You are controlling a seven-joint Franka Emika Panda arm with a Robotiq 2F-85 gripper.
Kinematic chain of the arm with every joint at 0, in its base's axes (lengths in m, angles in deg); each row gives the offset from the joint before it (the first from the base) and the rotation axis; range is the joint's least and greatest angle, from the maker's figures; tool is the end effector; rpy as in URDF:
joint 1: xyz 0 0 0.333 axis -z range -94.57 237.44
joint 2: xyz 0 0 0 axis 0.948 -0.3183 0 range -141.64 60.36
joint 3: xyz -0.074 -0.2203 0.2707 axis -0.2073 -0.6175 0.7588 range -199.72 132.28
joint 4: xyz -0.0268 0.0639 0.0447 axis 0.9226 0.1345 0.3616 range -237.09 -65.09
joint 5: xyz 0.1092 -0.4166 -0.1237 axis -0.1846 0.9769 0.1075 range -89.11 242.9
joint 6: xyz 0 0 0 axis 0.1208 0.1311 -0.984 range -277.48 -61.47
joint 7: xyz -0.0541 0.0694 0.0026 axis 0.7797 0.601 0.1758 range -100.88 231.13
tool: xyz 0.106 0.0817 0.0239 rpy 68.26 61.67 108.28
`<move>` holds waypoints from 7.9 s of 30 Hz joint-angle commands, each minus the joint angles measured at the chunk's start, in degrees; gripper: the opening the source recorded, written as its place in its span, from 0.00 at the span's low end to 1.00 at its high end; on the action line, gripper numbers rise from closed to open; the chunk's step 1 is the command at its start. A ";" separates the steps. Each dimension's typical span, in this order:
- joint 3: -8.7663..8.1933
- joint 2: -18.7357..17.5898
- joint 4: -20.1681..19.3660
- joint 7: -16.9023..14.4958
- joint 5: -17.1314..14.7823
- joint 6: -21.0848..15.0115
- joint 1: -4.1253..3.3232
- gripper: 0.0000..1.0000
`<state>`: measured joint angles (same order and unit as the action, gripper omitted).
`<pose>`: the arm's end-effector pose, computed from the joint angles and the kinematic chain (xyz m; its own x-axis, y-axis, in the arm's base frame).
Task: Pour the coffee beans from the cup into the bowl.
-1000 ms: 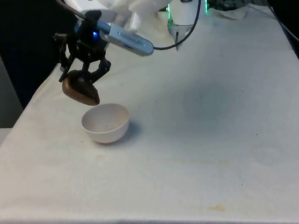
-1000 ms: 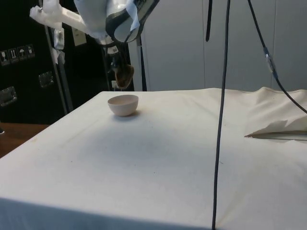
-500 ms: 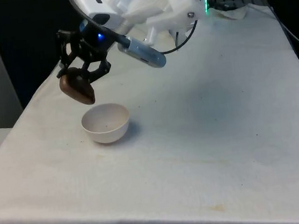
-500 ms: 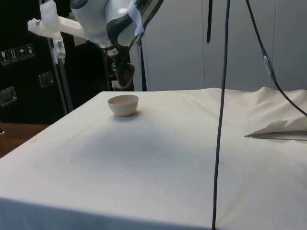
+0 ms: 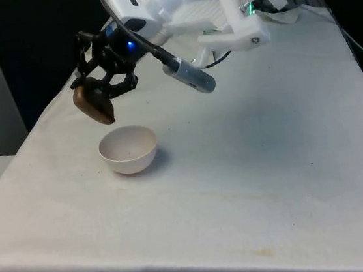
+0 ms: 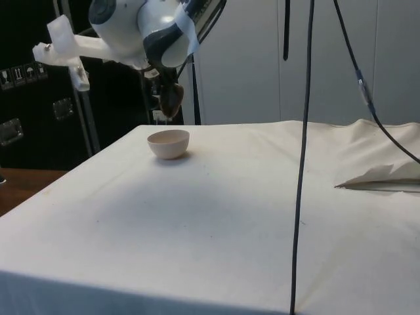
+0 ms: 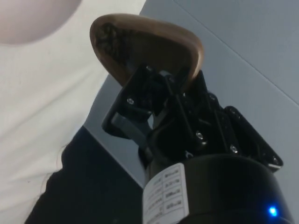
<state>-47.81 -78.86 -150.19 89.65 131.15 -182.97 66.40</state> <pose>0.7646 -0.1529 0.2607 0.9996 0.0276 0.0017 0.0150 -0.5928 0.8052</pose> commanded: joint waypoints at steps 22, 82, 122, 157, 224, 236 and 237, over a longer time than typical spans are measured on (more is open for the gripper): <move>4.13 -1.89 2.35 6.53 7.56 8.71 -0.86 0.02; 14.21 -6.88 6.76 15.93 24.41 31.91 -1.89 0.02; 16.90 -5.10 6.65 17.93 20.45 29.68 0.97 0.02; 16.96 -3.44 7.62 18.45 13.64 26.47 1.43 0.02; 16.96 -1.83 7.62 18.74 -3.21 16.50 3.21 0.02; 17.02 -1.78 7.56 18.74 -6.53 13.35 3.78 0.02; 17.02 -1.78 7.56 18.74 -6.76 13.06 3.78 0.02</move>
<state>-31.26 -81.09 -142.11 108.44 124.62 -168.99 69.72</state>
